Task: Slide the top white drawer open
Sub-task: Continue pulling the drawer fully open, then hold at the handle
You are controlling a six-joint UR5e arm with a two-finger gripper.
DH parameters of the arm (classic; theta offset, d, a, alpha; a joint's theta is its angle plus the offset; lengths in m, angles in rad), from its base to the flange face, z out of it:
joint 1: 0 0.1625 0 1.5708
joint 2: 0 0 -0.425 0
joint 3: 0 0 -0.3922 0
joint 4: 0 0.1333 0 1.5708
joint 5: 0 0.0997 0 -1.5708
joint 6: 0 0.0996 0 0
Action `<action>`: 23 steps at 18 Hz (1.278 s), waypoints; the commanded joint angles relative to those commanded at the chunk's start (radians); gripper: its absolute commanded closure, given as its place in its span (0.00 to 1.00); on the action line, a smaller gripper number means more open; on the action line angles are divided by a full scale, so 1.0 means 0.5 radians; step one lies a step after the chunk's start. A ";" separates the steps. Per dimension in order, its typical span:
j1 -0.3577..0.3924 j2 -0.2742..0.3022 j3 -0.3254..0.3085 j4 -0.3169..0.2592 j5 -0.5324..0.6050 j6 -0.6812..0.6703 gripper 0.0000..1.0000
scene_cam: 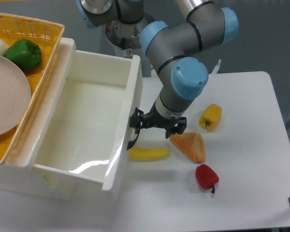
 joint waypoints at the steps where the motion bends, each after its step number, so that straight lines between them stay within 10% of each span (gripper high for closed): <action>1: 0.000 0.000 0.000 -0.003 -0.012 -0.003 0.00; 23: 0.043 0.006 -0.034 -0.018 -0.251 0.000 0.00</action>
